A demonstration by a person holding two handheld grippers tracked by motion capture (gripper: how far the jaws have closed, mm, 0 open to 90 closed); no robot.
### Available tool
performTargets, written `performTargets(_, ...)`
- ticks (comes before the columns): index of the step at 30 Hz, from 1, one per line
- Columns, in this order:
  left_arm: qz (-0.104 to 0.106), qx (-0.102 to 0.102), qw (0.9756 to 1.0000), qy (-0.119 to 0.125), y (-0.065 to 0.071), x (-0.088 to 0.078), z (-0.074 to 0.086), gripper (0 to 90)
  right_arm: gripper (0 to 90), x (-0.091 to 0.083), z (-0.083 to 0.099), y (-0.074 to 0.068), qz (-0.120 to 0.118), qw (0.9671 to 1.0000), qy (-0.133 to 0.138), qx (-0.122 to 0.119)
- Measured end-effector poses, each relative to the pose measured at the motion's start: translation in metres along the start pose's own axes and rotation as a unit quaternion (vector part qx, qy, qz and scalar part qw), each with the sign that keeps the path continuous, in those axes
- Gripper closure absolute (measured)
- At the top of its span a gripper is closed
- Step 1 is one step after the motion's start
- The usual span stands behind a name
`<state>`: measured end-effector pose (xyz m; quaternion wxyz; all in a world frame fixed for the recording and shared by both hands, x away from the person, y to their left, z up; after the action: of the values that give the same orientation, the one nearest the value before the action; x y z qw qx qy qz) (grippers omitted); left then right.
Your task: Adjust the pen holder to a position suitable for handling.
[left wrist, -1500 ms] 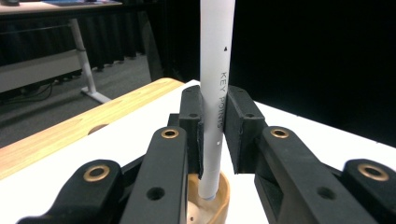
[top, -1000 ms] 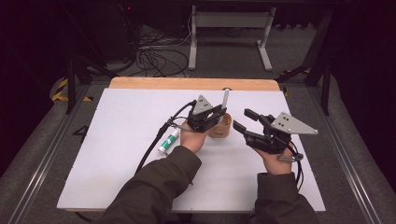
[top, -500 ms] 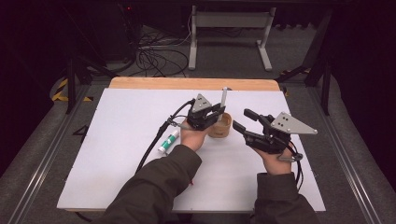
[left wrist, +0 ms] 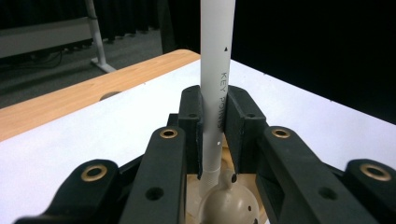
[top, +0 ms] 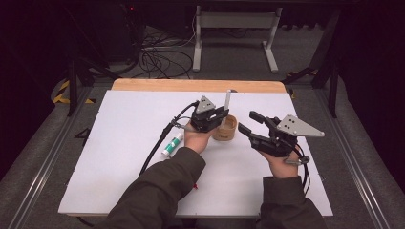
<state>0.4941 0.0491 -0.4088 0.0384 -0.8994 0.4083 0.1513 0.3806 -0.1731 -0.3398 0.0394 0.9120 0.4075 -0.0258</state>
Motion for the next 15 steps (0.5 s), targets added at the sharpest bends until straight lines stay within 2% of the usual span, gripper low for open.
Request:
performTargets(5,0.001,0.001,1.0,-0.009,0.0001,0.0011,0.0023,77.1,42.6,0.0001,-0.0001,-0.0001,-0.001,1.0,0.0,0.001)
performTargets(15,-0.001,-0.002,1.0,-0.008,-0.0012,0.0002,0.0017,74.4,42.6,0.0,0.0001,0.0002,0.0,1.0,-0.001,0.001)
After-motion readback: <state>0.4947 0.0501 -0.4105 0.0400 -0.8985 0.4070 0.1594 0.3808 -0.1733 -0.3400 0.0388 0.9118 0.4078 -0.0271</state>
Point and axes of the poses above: each handheld gripper's, and its own axes: x roughly forward along the jaws, z roughly out of its underside, y roughly to its right, the point moved 1 cm from there along x, roughly forward along the jaws
